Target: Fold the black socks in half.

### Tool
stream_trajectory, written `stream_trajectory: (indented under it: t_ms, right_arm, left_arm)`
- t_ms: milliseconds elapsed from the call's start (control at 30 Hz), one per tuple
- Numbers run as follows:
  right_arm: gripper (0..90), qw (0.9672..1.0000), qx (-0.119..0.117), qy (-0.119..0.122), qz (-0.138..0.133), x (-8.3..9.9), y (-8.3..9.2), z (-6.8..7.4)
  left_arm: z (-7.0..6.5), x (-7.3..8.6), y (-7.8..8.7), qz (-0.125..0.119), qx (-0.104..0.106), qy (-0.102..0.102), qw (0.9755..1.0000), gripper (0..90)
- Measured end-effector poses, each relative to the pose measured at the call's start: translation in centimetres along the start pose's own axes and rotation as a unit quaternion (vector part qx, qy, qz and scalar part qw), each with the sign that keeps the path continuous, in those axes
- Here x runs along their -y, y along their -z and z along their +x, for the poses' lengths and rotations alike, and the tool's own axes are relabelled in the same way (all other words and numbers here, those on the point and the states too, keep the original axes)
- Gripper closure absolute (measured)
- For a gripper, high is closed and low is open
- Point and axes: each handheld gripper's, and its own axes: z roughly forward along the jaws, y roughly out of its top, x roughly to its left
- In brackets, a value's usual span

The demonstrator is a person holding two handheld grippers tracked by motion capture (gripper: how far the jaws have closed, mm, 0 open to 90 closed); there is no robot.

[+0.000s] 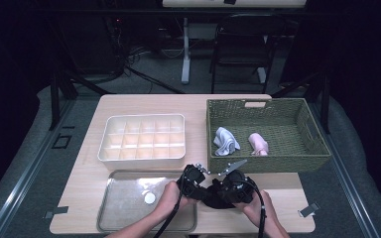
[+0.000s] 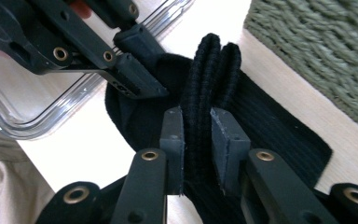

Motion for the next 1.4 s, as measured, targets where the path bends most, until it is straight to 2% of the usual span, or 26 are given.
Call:
stream_trajectory:
  t_ms: [67, 133, 300, 367, 433, 533, 633, 667, 733, 833, 867, 900, 1000, 1067, 1100, 1233, 1267, 1333, 1400]
  right_arm:
    - [72.1, 1.0000, -0.005, 0.000, -0.007, 0.0, 0.1, 0.1]
    - [71.1, 0.9997, -0.020, 0.003, -0.014, 0.1, 0.7, 0.1]
    - [62.8, 0.9981, -0.048, 0.007, -0.037, 0.5, 2.1, 0.4]
    - [61.6, 0.9976, -0.047, 0.005, -0.051, 0.7, 2.8, 0.3]
    - [60.5, 0.9976, -0.041, 0.000, -0.056, 1.1, 3.4, -0.1]
    - [59.8, 0.9974, -0.015, -0.033, -0.062, 2.0, 4.0, -1.7]
    - [59.5, 0.9962, 0.006, -0.066, -0.056, 3.0, 4.1, -3.2]
    - [59.6, 0.9956, 0.015, -0.080, -0.047, 3.5, 4.0, -3.9]
    - [58.6, 0.9932, 0.007, -0.112, -0.031, 4.3, 3.4, -4.7]
    - [58.6, 0.9915, -0.005, -0.130, 0.000, 5.3, 2.0, -5.4]
    - [58.9, 0.9897, -0.008, -0.143, -0.002, 5.5, 1.5, -5.3]
    - [59.2, 0.9911, -0.010, -0.132, 0.016, 5.6, 1.2, -5.6]
    - [60.6, 0.9901, -0.018, -0.136, 0.030, 5.6, 0.6, -5.9]
    - [62.9, 0.9890, -0.028, -0.143, 0.025, 5.7, 0.4, -6.0]
    - [64.6, 0.9889, -0.030, -0.143, 0.025, 5.7, 0.3, -6.1]
    - [75.5, 0.9868, -0.051, -0.153, 0.015, 5.8, -0.1, -6.2]
    - [79.6, 0.9869, -0.055, -0.151, 0.015, 5.9, 0.0, -6.4]
    - [82.8, 0.9869, -0.054, -0.152, 0.010, 5.9, 0.0, -6.4]
    - [83.7, 0.9884, -0.046, -0.145, 0.009, 5.7, 0.3, -6.2]
  left_arm:
    - [0.1, 0.1, 0.5, -0.005, 0.000, -0.002, 1.0000, 68.2]
    - [0.1, 0.1, 1.3, -0.014, -0.008, -0.005, 0.9999, 62.7]
    - [0.2, 0.2, 2.9, -0.032, -0.014, -0.003, 0.9994, 56.9]
    - [0.2, 0.2, 3.2, -0.036, -0.019, -0.002, 0.9992, 55.5]
    - [0.3, 0.1, 3.3, -0.040, -0.014, -0.002, 0.9991, 54.4]
    - [0.2, -0.1, 3.1, -0.043, -0.011, 0.002, 0.9990, 51.7]
    - [0.0, -0.4, 2.6, -0.041, -0.014, 0.005, 0.9991, 51.1]
    - [0.1, -0.4, 2.3, -0.036, -0.007, 0.006, 0.9993, 50.9]
    - [0.2, -0.4, 1.5, -0.024, -0.002, 0.009, 0.9997, 50.1]
    - [0.1, -0.4, 0.9, -0.014, 0.000, 0.009, 0.9999, 50.7]
    - [0.1, -0.4, 0.7, -0.010, -0.004, 0.009, 0.9999, 51.8]
    - [0.0, -0.4, 0.6, -0.010, 0.002, 0.010, 0.9999, 52.7]
    - [0.0, -0.3, 0.4, -0.004, 0.004, 0.010, 0.9999, 56.1]
    - [0.0, -0.2, 0.1, -0.002, 0.000, 0.012, 0.9999, 58.7]
    - [0.1, -0.2, 0.0, 0.000, 0.007, 0.012, 0.9999, 59.9]
    - [0.0, 0.0, -0.3, -0.002, 0.011, 0.016, 0.9998, 66.7]
    - [0.0, 0.0, -0.3, -0.002, 0.009, 0.011, 0.9999, 68.7]
    - [-0.1, 0.0, -0.2, -0.006, 0.010, 0.010, 0.9999, 71.7]
    - [-0.1, 0.0, -0.3, -0.007, 0.011, 0.011, 0.9999, 73.6]
